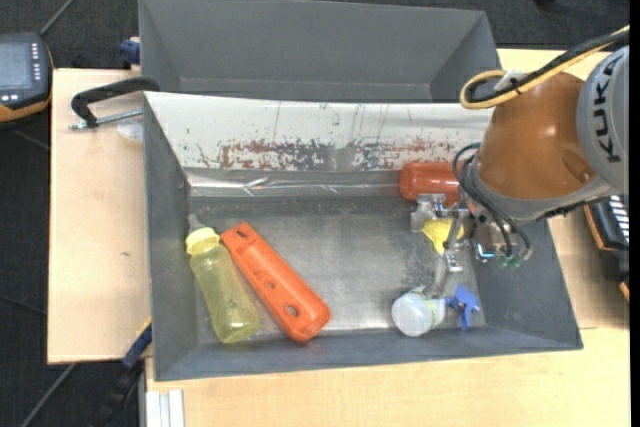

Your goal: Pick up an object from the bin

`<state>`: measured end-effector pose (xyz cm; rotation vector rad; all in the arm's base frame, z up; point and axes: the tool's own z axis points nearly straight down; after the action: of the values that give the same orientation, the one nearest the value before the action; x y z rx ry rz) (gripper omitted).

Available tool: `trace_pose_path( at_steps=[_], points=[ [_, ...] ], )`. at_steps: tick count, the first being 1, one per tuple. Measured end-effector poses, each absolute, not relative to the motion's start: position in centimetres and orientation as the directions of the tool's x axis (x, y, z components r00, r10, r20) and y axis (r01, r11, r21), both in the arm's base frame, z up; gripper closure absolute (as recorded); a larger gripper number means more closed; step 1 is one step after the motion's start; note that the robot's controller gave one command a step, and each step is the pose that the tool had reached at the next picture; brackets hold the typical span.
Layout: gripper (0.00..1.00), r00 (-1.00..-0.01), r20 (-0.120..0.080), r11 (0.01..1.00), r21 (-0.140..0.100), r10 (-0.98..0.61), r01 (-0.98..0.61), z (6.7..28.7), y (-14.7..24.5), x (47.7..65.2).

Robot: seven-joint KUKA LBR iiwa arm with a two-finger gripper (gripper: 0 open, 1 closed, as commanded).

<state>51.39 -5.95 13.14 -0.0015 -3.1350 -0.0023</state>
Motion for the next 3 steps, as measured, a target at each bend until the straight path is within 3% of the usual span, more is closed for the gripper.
trace_pose_path(
  at_steps=[1,2,3],
  points=[
    [0.0,-1.0,0.0,1.0,0.001,0.0,0.0,13.6,-5.9,51.5],
    [0.0,-0.999,-0.004,0.999,0.001,-0.049,-0.049,10.5,-6.8,50.9],
    [0.0,-0.985,0.006,0.985,0.003,-0.175,-0.175,7.9,-7.6,50.5]
  ],
)
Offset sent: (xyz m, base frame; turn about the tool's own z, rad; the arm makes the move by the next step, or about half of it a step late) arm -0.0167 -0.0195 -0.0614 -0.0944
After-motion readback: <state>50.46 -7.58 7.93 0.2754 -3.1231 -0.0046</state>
